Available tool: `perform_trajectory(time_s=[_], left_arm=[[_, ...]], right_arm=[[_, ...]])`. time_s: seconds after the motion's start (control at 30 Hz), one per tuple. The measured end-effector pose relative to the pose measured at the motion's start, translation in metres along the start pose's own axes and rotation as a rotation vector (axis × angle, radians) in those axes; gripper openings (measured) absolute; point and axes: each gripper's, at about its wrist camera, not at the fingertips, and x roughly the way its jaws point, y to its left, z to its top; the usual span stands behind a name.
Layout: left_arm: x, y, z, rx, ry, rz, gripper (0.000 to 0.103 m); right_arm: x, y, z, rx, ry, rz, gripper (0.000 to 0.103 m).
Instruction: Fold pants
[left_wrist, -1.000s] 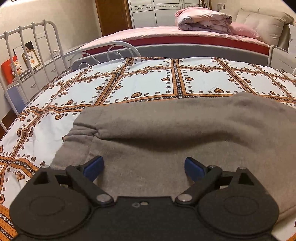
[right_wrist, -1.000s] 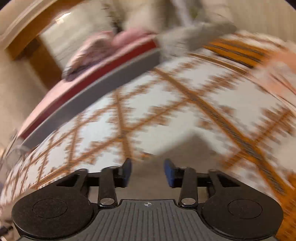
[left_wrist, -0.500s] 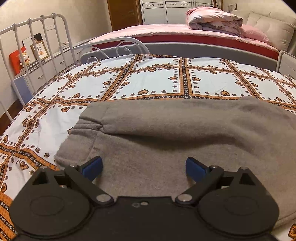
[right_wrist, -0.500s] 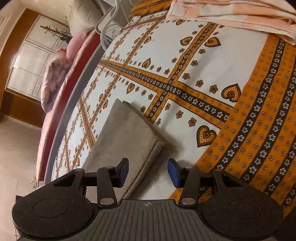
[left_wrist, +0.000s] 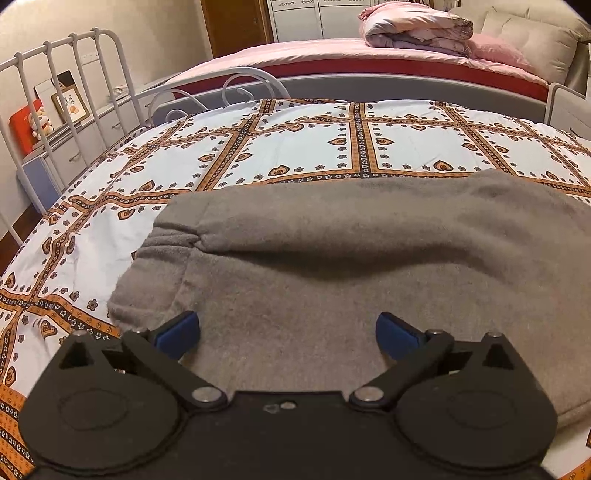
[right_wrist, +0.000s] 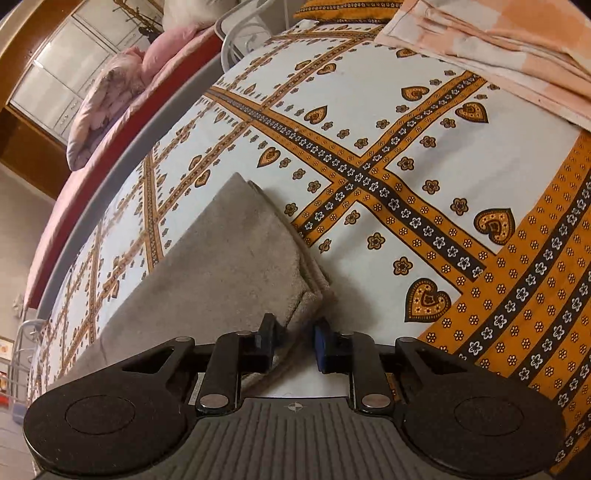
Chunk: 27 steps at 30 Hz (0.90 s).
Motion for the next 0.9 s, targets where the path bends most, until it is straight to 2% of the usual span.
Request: perform_trajectory(time_s=[0.1,0.23,0.4,0.5,0.6,0.7,0.8,0.9], left_arm=[[0.0,0.001,-0.001,0.003,-0.001,-0.004,0.097],[-0.001,0.002,-0.002,0.011,-0.004,-0.012,0.097],[-0.009,0.011,-0.001,-0.022,-0.025,-0.027,0.096],[-0.015,0.022,-0.001,-0.054,-0.05,-0.05,0.095],[-0.018,0.03,-0.003,-0.07,-0.065,-0.084,0.093],[-0.023,0.035,-0.006,-0.071,-0.094,-0.108,0.093],[-0.028,0.042,-0.005,-0.105,-0.129,-0.085,0.095],[-0.031,0.057,-0.005,-0.188,-0.139,-0.044,0.095]], right_arm=[[-0.004,-0.004,0.001,0.034,-0.003,0.025,0.025],[-0.008,0.011,0.001,-0.038,-0.024,-0.014,0.021],[-0.017,0.033,-0.002,-0.091,-0.098,-0.023,0.021],[-0.022,0.056,-0.007,-0.166,-0.142,-0.045,0.021],[-0.026,0.076,-0.014,-0.211,-0.173,-0.028,0.021],[-0.025,0.083,-0.017,-0.21,-0.186,-0.031,0.021],[-0.023,0.078,-0.013,-0.174,-0.182,-0.075,0.021],[-0.017,0.073,-0.011,-0.161,-0.159,-0.124,0.021]])
